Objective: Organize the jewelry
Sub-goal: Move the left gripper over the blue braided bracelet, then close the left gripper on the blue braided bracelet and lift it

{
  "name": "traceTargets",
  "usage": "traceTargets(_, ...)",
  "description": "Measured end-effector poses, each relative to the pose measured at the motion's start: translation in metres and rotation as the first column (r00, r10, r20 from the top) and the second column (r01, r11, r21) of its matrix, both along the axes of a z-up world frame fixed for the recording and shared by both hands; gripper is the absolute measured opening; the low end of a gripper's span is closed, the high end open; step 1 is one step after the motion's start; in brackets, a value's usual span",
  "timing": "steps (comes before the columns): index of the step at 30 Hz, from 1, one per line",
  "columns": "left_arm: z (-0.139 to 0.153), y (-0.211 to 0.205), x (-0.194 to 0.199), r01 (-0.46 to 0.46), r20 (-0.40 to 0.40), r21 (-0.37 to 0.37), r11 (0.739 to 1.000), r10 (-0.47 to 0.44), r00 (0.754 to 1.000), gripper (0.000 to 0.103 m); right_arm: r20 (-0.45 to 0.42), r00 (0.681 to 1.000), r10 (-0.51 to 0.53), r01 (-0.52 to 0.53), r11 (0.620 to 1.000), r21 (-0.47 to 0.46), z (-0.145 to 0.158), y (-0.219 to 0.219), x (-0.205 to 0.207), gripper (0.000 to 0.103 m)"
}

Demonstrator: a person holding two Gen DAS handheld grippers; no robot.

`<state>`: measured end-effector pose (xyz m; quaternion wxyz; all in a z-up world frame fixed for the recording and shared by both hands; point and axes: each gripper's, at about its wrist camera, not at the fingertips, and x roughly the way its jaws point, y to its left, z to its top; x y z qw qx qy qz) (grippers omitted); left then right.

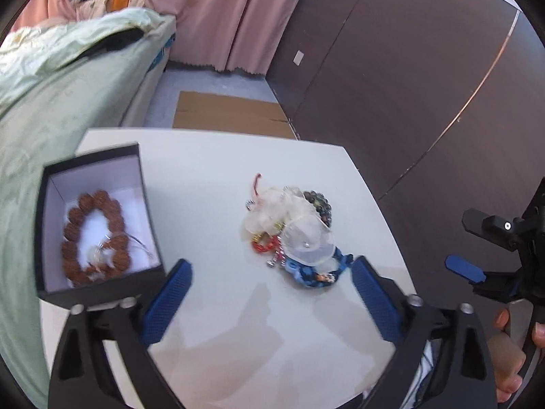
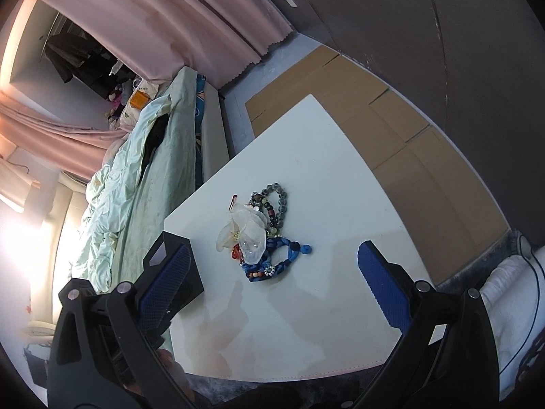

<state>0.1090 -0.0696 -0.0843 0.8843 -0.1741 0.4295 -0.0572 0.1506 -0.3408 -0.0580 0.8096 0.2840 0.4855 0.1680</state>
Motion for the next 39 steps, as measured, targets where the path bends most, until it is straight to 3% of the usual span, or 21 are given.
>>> traceTargets(3,-0.01,-0.011,0.004,0.017,-0.03,-0.048,0.999,-0.018,0.999,0.076,-0.012,1.0,-0.002,0.003,1.0,0.019,-0.003,-0.002,0.002,0.098)
traceTargets(16,-0.036,-0.033,0.017,0.034,-0.075,-0.073,0.997,-0.039,0.996,0.058,-0.039,0.999,0.014,-0.011,0.998,0.061,-0.009,0.001,0.006,0.098)
traceTargets(24,-0.053,-0.052,0.026,0.019,-0.077,0.012,1.0,-0.018,0.997,0.051,-0.04,0.999,0.011,-0.008,0.998,0.064,-0.008,0.001,0.006,0.097)
traceTargets(28,-0.053,-0.058,0.024,0.017,-0.087,0.086,0.996,-0.009,0.996,0.042,-0.044,0.999,0.005,-0.002,0.998,0.067,-0.009,0.002,0.004,0.097)
traceTargets(34,-0.055,-0.037,0.022,-0.015,-0.116,0.026,1.0,0.018,0.993,0.016,-0.039,0.999,0.018,-0.015,0.998,0.068,-0.01,0.005,0.004,0.097)
traceTargets(37,-0.053,-0.032,0.021,-0.007,-0.119,0.002,1.0,0.007,0.993,0.01,-0.039,0.999,0.026,-0.023,0.998,0.066,-0.012,0.007,0.006,0.097)
traceTargets(39,-0.048,-0.03,0.019,0.005,-0.104,0.001,1.0,-0.005,0.995,0.009,-0.043,0.998,0.035,-0.032,0.997,0.064,-0.014,0.011,0.007,0.091)
